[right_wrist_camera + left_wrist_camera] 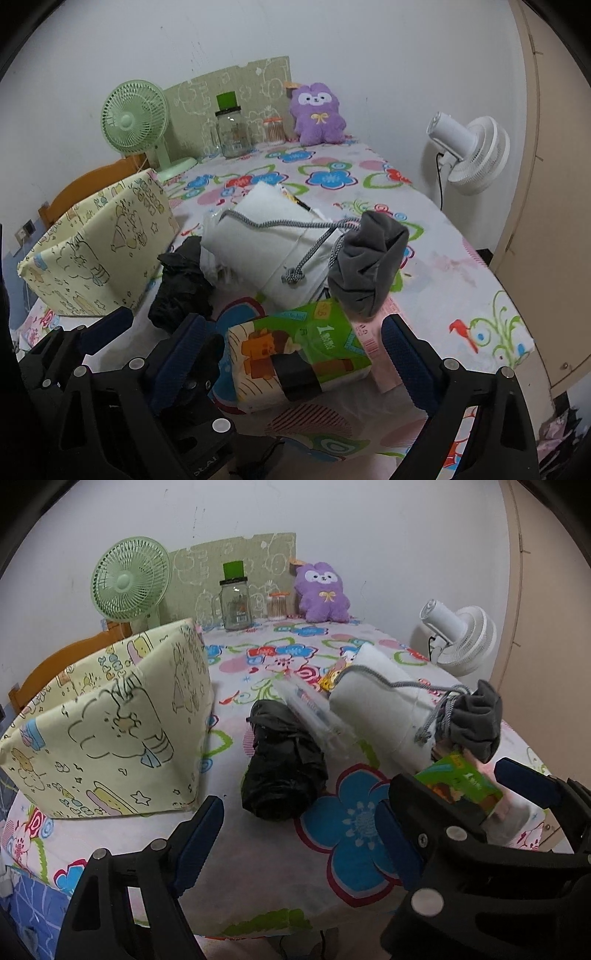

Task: Organize soft objects
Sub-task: 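Move the left tool to the black roll while the right tool approaches the green diaper pack, then close the left gripper on the black roll while the right gripper grasps the green pack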

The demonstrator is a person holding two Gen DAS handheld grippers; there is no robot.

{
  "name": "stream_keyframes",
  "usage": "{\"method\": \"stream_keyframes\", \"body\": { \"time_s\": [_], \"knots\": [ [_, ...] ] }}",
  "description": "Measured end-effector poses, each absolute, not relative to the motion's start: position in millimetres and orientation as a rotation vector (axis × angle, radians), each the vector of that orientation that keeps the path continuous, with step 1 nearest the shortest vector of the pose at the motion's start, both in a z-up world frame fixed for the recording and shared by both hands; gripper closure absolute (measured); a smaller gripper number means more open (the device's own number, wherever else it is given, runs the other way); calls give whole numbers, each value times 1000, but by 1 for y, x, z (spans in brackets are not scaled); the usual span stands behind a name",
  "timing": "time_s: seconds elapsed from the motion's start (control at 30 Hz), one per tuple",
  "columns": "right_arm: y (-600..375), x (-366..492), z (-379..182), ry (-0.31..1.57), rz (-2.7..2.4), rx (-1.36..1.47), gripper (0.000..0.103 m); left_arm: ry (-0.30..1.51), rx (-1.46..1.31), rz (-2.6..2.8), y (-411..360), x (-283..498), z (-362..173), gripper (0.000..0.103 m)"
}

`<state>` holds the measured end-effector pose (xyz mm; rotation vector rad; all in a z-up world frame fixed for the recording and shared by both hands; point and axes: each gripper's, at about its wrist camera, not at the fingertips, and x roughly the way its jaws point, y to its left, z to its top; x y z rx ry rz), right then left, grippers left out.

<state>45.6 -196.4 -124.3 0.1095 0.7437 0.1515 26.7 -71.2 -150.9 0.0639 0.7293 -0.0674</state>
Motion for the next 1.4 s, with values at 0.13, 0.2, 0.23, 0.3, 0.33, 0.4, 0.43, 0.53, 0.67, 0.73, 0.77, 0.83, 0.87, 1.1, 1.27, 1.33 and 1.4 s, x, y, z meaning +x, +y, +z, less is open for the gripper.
{"method": "stream_keyframes", "body": {
  "time_s": [0.13, 0.2, 0.23, 0.3, 0.33, 0.4, 0.43, 0.53, 0.67, 0.73, 0.77, 0.83, 0.87, 1.1, 1.27, 1.33, 1.4],
  "knots": [
    [-192, 53, -133, 779, 151, 120, 14, 754, 67, -68, -72, 31, -159, 21],
    [-190, 55, -134, 776, 136, 102, 19, 748, 74, -65, -72, 32, -160, 21],
    [-189, 55, -134, 775, 134, 99, 19, 747, 73, -65, -71, 32, -159, 21],
    [-189, 55, -135, 771, 130, 105, 21, 746, 70, -67, -71, 33, -159, 21],
    [-190, 56, -134, 771, 129, 106, 22, 746, 69, -66, -70, 34, -159, 21],
    [-189, 57, -134, 771, 126, 106, 26, 747, 65, -64, -69, 36, -158, 21],
    [-190, 58, -134, 771, 126, 108, 28, 748, 63, -64, -70, 38, -158, 21],
    [-191, 60, -132, 772, 131, 121, 32, 745, 60, -66, -71, 42, -156, 21],
    [-192, 63, -129, 765, 101, 104, 60, 714, 70, -39, -70, 47, -153, 28],
    [-197, 68, -130, 771, 106, 121, 60, 728, 63, -40, -69, 52, -154, 28],
    [-199, 70, -131, 779, 109, 129, 60, 735, 51, -41, -67, 54, -155, 29],
    [-202, 74, -131, 790, 116, 154, 59, 742, 34, -52, -66, 56, -156, 32],
    [-202, 74, -130, 796, 122, 164, 58, 742, 34, -55, -66, 56, -156, 35],
    [-197, 75, -128, 802, 143, 156, 33, 761, 25, -84, -67, 58, -158, 59],
    [-190, 72, -125, 795, 146, 127, 29, 753, 27, -81, -64, 52, -155, 61],
    [-188, 71, -125, 799, 150, 121, 27, 751, 31, -81, -63, 48, -155, 61],
    [-184, 70, -126, 804, 151, 109, 23, 752, 39, -87, -63, 42, -155, 61]
  ]
}}
